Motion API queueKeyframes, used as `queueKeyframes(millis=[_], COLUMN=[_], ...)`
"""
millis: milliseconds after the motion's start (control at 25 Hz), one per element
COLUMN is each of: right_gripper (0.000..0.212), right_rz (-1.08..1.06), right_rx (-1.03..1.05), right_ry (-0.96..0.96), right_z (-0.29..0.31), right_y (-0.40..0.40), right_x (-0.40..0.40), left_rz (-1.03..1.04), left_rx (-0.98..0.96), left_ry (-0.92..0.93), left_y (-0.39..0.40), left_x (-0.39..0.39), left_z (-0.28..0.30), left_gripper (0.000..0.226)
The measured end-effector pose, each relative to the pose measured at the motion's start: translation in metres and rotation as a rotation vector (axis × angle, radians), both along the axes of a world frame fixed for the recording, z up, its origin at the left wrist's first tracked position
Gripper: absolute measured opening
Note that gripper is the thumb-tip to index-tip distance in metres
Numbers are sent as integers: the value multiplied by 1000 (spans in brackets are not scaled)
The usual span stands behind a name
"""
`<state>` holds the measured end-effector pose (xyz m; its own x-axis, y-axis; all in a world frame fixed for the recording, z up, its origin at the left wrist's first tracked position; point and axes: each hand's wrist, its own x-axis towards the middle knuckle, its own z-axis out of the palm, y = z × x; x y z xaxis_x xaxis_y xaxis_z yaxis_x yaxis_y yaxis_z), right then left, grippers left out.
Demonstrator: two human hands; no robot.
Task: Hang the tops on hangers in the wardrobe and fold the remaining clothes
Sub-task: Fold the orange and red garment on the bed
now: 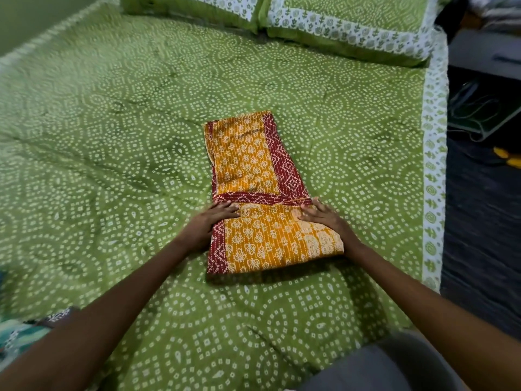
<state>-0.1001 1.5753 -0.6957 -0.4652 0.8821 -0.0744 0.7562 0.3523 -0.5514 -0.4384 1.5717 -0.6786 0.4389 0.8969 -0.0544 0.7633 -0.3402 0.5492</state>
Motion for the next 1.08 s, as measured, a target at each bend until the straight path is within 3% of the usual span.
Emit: queueKeyframes(millis=[120,200,280,320,400,480,560,600,720,800,880,1000,1080], right_gripper=[45,21,18,27,38,46,60,59,33,22,17,11,16], right_rz=[-170,-322,-552,-672,-897,-986,-994,-983,-993,-1021,-1046,-1007,-951], right_rx=[-277,-483,-567,-589,-595,-536,-463,-427,-269,-237,-335,-398,-404], right_ry=[308,503,646,692,760,792,775,769,683,578,609,714,746], right_z=[40,53,51,49,38,30,27,26,26,20,16,19,17], right_y=[-36,-44,-37,-33,-31,-40,-49,-51,-55,-60,-67,-75,-86], right_x=[-3,-17,-32,-41,-56,-66,-70,-70,-71,-65,-55,-48,-49], left_rz=[257,440,651,724,822,897,933,930,915,926,901,897,927], left_rx=[-322,-471,-502,-489,-412,-301,-169,-100,44,36,11,-17,-57], left_ry=[-392,-633,-661,-676,-720,-577,-398,-342,-296,-235,-322,-593,-639], left_y=[-36,-60,-70,-72,-67,-61,-58,-57,-57,-59,-63,-78,-95], left_x=[-4,0,9,16,26,35,40,42,40,32,24,19,17], left_z=[20,34,36,37,28,19,11,9,12,8,7,15,11], left_gripper=[42,26,9,4,20,46,65,63,47,47,44,27,18])
